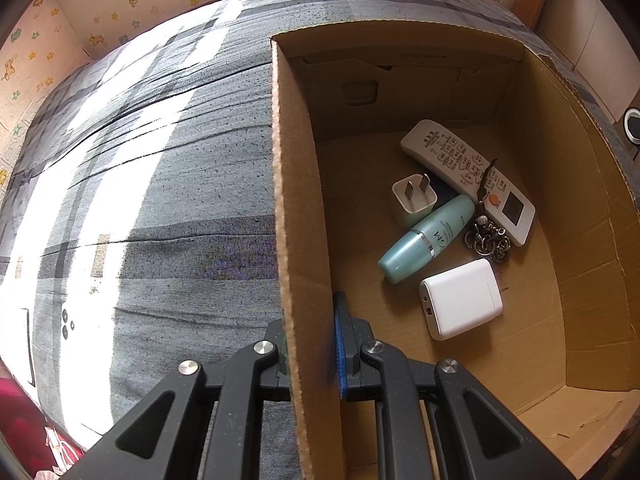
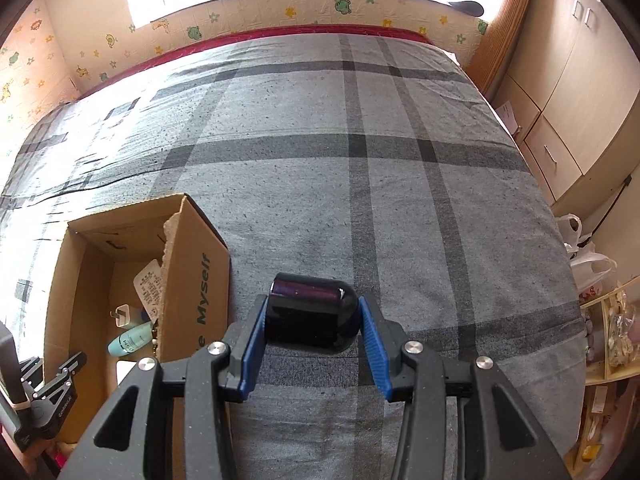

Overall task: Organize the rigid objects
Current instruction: 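Carry the black cap with the right gripper into the box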

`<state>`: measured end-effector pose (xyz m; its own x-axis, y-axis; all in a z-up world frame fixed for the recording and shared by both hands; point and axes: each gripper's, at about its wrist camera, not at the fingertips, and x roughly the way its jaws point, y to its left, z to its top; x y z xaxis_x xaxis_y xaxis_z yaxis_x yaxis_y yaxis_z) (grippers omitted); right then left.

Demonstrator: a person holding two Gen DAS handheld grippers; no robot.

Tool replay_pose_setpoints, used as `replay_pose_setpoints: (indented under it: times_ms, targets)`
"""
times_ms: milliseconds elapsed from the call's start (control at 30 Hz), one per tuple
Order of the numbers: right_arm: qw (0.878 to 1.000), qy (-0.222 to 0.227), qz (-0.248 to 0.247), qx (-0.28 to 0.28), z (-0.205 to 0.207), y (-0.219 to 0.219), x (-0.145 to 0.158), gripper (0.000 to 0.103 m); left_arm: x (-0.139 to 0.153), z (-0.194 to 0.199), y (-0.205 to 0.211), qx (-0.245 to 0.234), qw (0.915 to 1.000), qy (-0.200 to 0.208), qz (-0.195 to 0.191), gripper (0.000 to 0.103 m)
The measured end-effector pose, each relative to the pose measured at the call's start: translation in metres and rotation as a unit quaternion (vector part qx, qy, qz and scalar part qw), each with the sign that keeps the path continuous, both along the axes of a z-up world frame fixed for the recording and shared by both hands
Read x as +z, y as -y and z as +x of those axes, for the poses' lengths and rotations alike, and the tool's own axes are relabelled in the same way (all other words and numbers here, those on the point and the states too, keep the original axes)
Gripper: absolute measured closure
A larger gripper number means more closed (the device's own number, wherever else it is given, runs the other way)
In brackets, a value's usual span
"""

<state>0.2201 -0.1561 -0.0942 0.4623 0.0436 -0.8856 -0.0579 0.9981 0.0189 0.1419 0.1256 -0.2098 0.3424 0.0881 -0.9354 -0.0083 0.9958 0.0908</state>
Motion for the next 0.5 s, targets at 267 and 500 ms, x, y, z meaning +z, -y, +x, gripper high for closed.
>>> replay_pose_setpoints:
  times_ms: [267,500]
  targets:
    - [0.999,0.014,0.004,0.044,-0.016,-0.035,0.024,0.055,0.0,0.0,0.0,0.0,1.0,0.001,-0.001,0.089]
    - [0.996,0.019,0.009,0.089,-0.027,-0.075,0.031,0.055,0.001,0.0,0.002,-0.001,1.0,0.001,0.003,0.089]
